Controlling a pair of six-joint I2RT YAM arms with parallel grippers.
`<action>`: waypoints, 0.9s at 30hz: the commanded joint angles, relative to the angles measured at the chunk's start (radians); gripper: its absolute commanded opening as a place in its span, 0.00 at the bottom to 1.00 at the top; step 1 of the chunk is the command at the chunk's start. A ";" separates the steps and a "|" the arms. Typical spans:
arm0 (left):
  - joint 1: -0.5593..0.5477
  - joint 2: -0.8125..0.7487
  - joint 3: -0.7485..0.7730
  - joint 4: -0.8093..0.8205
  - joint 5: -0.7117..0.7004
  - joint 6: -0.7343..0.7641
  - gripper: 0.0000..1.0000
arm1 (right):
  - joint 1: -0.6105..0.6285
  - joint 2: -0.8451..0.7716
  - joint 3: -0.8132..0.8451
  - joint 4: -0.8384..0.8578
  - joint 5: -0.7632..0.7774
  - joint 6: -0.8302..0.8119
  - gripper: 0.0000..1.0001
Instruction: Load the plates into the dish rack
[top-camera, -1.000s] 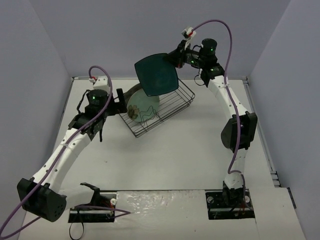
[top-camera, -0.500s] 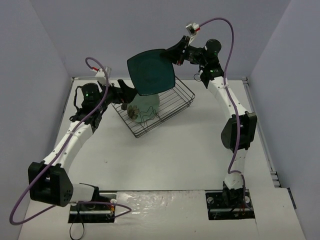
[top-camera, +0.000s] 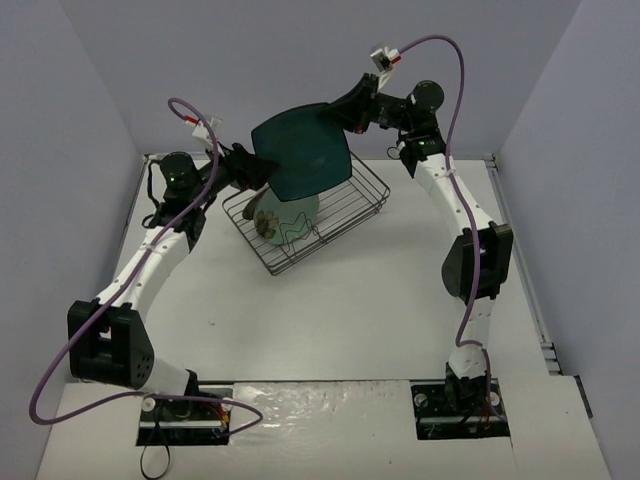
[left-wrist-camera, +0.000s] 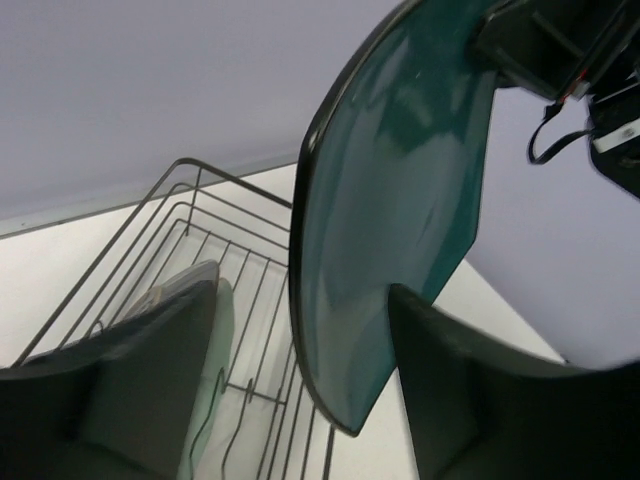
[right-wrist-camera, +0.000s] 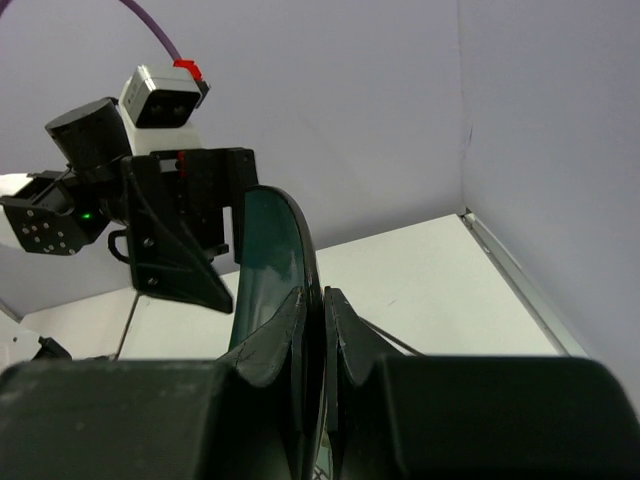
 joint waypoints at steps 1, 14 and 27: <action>0.008 -0.011 0.073 0.144 0.062 0.000 0.46 | 0.000 -0.015 0.036 0.169 -0.013 0.036 0.00; 0.007 0.033 0.049 0.309 0.154 0.007 0.00 | 0.005 0.091 0.073 0.404 -0.070 0.232 0.00; -0.015 -0.063 -0.036 0.187 0.013 0.421 0.00 | 0.030 0.231 0.094 0.695 -0.339 0.187 0.00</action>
